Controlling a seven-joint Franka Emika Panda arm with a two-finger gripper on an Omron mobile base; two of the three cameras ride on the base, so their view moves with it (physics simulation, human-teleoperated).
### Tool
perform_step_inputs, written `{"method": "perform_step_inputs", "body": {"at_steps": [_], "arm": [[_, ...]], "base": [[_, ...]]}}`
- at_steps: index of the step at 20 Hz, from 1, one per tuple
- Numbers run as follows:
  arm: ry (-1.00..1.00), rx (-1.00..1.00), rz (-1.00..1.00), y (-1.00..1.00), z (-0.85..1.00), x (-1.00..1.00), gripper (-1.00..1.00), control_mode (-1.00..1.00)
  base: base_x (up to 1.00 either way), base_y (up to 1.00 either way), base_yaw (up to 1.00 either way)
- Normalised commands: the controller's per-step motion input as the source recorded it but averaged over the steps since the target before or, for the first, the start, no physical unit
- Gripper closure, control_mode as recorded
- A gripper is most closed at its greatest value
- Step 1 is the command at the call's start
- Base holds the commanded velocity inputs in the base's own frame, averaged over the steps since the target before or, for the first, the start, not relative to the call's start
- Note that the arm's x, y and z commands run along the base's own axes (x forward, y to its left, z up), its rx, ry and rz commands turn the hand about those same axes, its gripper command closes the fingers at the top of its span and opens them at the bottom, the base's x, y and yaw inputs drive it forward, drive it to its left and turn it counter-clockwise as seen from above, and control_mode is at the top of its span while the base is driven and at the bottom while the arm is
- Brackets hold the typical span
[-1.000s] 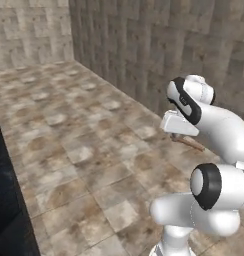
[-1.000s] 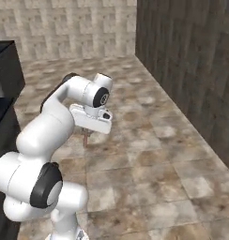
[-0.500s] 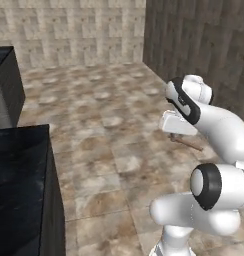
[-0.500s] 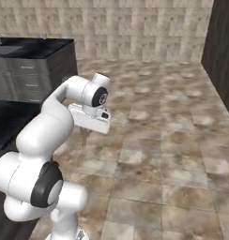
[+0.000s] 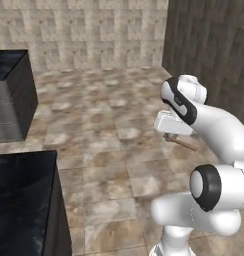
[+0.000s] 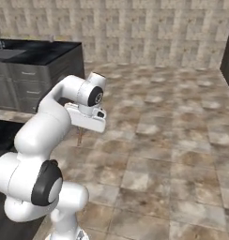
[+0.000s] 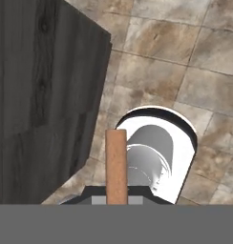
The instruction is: Take a straw from the drawer in front and place it inside the glass cup on the dining counter.
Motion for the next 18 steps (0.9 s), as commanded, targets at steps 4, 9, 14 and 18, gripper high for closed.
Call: {"method": "perform_step_inputs", "body": {"at_steps": [4,9,14,18], "arm": [[0.00,0.00,0.00,0.00,0.00,0.00,1.00,1.00],[0.00,0.00,0.00,0.00,0.00,0.00,1.00,1.00],[0.00,0.00,0.00,0.00,0.00,0.00,1.00,1.00],[0.00,0.00,0.00,0.00,0.00,0.00,1.00,1.00]], "base": [[1.00,-0.08,0.00],[1.00,-0.07,0.00],[1.00,-0.06,0.00],[1.00,-0.06,0.00]]}}
